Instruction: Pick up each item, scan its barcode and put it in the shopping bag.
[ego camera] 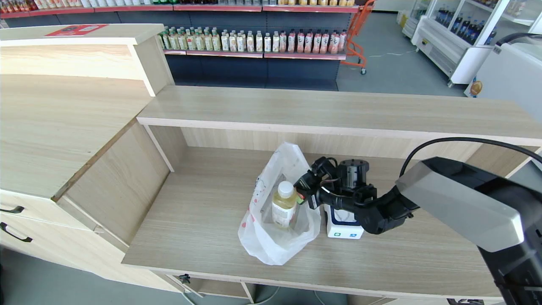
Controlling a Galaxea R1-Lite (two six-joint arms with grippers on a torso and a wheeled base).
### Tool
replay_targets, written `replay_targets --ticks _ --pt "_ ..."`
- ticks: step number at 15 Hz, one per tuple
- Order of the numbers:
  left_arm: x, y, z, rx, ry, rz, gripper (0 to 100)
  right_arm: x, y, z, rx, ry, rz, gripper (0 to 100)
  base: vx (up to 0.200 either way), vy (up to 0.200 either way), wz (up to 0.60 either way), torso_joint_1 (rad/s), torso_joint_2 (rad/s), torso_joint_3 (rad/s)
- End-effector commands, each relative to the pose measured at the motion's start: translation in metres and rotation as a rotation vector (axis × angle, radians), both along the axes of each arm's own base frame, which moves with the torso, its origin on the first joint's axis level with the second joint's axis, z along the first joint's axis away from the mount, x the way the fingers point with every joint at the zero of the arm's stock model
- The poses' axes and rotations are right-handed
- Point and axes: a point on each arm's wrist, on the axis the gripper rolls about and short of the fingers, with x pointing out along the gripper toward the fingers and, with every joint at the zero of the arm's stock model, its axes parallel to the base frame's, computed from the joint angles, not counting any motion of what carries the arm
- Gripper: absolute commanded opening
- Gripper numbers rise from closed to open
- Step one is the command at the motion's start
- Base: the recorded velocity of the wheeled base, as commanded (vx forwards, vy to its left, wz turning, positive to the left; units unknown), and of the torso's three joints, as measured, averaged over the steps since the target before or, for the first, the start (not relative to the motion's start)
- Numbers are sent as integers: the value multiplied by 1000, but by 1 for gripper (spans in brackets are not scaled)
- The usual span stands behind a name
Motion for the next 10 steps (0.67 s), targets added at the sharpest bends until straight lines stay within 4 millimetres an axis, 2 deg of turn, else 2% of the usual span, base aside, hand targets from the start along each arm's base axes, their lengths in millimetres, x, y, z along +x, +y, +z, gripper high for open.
replay_targets --ticks 1,4,5,7,10 --pt "0 0 0 -1 -1 0 100 3 0 -15 -38 0 11 0 0 0 0 0 0 0" --pt "0 0 0 -1 -1 0 100 9 1 -13 -25 -21 48 0 0 0 0 0 0 0" --pt "0 0 0 -1 -1 0 100 9 2 -13 -18 -19 63 100 0 0 0 0 0 0" --pt "0 0 0 -1 -1 0 100 9 2 -7 6 -18 76 100 0 0 0 0 0 0" --pt "0 0 0 -1 -1 0 100 8 -7 22 136 29 27 100 0 0 0 0 0 0"
